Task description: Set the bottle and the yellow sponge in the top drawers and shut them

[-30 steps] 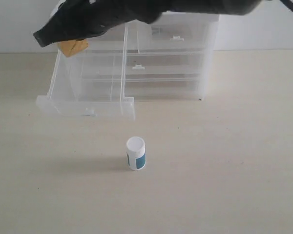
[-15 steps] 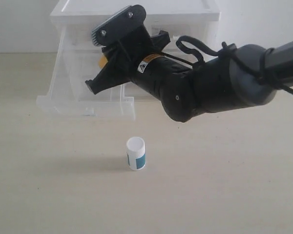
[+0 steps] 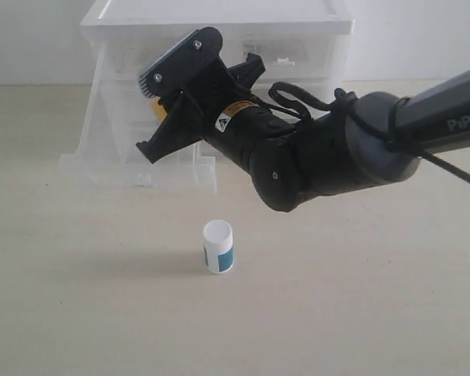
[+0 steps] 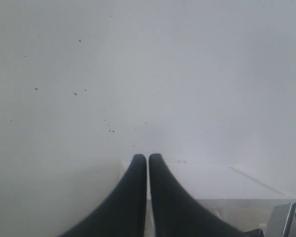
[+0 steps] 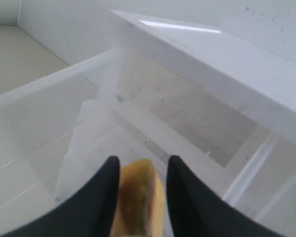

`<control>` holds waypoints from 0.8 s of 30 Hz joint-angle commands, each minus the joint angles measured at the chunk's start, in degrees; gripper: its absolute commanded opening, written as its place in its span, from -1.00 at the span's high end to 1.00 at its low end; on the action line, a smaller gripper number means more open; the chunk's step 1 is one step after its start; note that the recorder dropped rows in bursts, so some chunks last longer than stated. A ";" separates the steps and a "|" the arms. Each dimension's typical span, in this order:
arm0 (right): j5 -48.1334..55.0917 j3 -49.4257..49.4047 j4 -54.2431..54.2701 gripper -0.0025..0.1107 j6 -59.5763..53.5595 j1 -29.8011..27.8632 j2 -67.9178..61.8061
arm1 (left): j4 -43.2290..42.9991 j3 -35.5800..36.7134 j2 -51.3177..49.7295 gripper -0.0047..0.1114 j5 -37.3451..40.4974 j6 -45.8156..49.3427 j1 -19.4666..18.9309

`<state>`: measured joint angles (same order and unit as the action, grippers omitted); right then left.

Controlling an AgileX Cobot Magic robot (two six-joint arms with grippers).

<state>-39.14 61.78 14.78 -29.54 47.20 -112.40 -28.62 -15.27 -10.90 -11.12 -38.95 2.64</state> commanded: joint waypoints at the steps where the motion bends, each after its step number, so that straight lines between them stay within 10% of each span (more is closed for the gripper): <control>1: 5.81 0.01 1.35 -0.13 -1.02 -0.08 1.15 | 0.19 0.30 0.17 0.85 -0.04 -0.13 -0.13; 8: 14.59 0.01 1.73 -0.65 -1.14 -0.08 6.50 | 0.19 0.30 0.17 0.85 -0.04 -0.13 -0.13; 19: 54.78 12.71 2.11 -0.59 -0.81 -0.20 16.27 | 0.30 0.30 0.17 0.85 -0.06 -0.13 -0.13; 24: 67.26 19.27 -0.81 -0.15 0.14 -0.43 12.31 | 0.31 0.30 0.17 0.85 -0.03 -0.13 -0.13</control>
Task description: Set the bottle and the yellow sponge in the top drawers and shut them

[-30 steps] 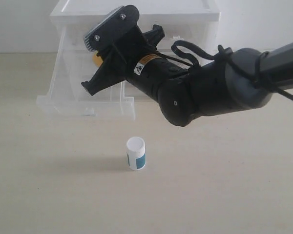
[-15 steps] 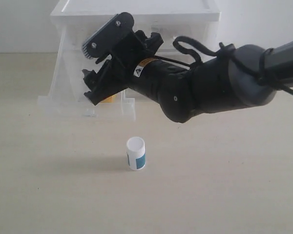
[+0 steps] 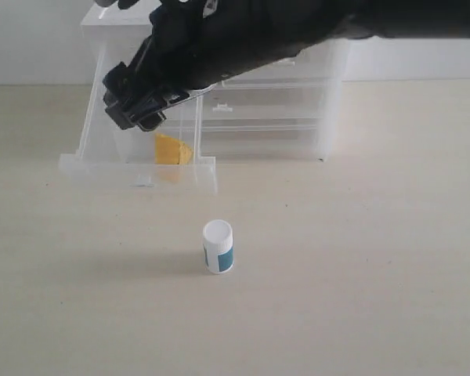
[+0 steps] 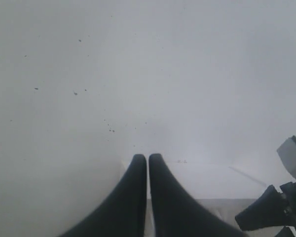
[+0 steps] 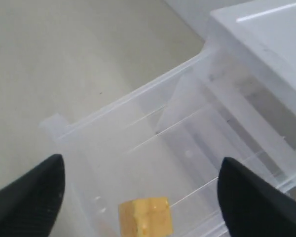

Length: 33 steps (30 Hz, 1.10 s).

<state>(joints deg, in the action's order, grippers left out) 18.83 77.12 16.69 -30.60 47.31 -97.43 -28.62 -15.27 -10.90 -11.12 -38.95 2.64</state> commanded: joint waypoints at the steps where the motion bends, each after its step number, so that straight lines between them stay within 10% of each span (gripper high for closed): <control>1: 10.00 4.69 -3.40 -0.06 1.70 -0.54 -3.57 | 0.31 0.30 0.17 0.85 -0.03 -0.13 -0.13; 14: 9.91 5.93 -22.22 0.29 15.59 -0.54 -9.71 | 0.31 0.30 0.17 0.85 -0.03 -0.13 -0.13; 18: 6.82 5.93 -23.87 0.97 15.46 -0.54 -9.83 | 0.31 0.30 0.17 0.85 -0.03 -0.13 -0.13; 25: 3.76 9.76 -23.46 0.96 23.95 -1.08 -5.40 | 0.31 0.30 0.17 0.85 0.20 -0.13 -0.13; 33: -64.44 -20.04 -13.16 0.96 21.61 -1.64 -3.03 | 0.16 0.30 0.17 0.85 0.22 -0.13 -0.13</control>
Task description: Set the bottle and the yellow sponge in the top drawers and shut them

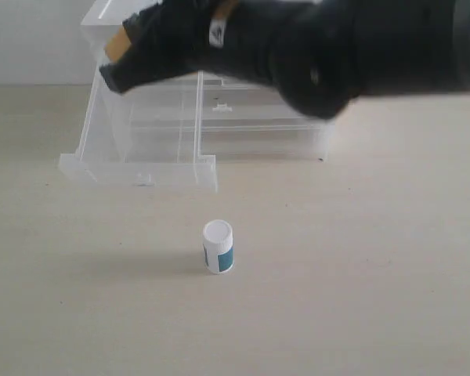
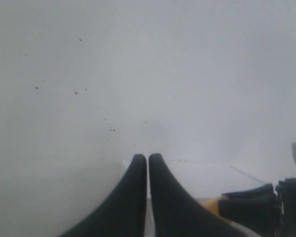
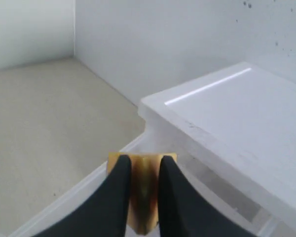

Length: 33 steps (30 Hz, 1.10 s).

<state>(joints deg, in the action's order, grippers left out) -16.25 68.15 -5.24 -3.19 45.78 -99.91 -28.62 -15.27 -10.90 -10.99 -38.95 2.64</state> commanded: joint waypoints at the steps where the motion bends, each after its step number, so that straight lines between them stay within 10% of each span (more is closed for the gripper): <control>1: -36.07 -13.89 11.80 0.96 -7.83 -0.11 -1.23 | 0.16 0.30 0.17 0.85 0.10 -0.13 -0.13; 12: -46.02 -7.49 2.98 0.96 -4.68 -0.11 -15.92 | 0.23 0.30 0.17 0.85 -0.13 -0.13 -0.13; 25: 13.09 17.39 16.83 0.94 -7.91 -0.11 -16.61 | 0.23 0.30 0.17 0.85 0.15 -0.13 -0.13; 27: 19.24 23.23 16.68 0.65 -7.91 -0.11 -17.98 | 0.23 0.30 0.17 0.85 0.15 -0.13 -0.13; 32: 38.05 31.75 14.83 -0.84 -11.23 -0.63 -19.26 | 0.23 0.54 0.17 0.85 -0.08 0.02 -0.13; 33: 43.42 31.89 15.07 -0.83 -14.42 -0.52 -16.17 | 0.23 0.54 0.17 0.85 -0.08 0.02 -0.13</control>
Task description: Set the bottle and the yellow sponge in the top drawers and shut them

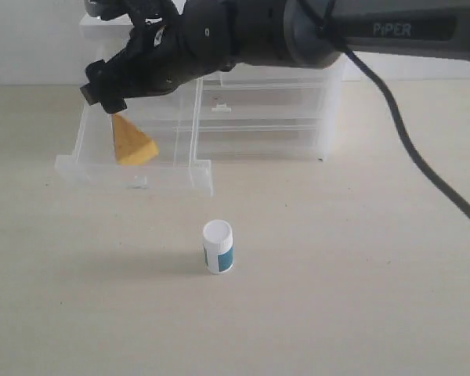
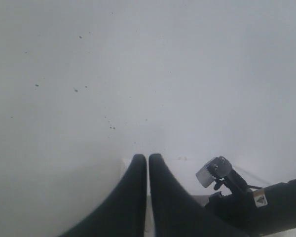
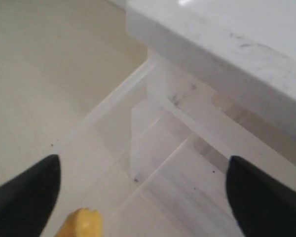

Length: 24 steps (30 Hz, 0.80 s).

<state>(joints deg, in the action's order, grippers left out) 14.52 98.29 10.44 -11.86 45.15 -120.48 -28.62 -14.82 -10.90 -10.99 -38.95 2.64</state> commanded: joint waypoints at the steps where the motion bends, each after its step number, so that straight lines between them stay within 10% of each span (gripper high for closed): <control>1: 14.97 1.75 -0.61 -0.79 -6.34 0.11 6.42 | 0.23 0.08 0.17 0.85 -0.08 0.02 -0.13; 4: 21.30 1.29 -0.04 -0.43 -6.64 0.11 12.34 | 0.23 0.08 0.17 0.85 -0.08 0.02 -0.13; 10: 16.08 -16.26 1.37 0.96 -6.60 4.24 24.54 | 0.34 0.08 0.17 0.85 -0.08 0.03 -0.13; 24: -3.15 -30.16 -6.48 0.95 -5.95 11.39 15.95 | 0.34 0.23 0.17 0.85 -0.08 0.03 -0.13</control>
<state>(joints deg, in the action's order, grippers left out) 14.05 68.05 6.10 -18.05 57.22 -103.42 -28.62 -14.83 -10.90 -10.99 -38.95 2.64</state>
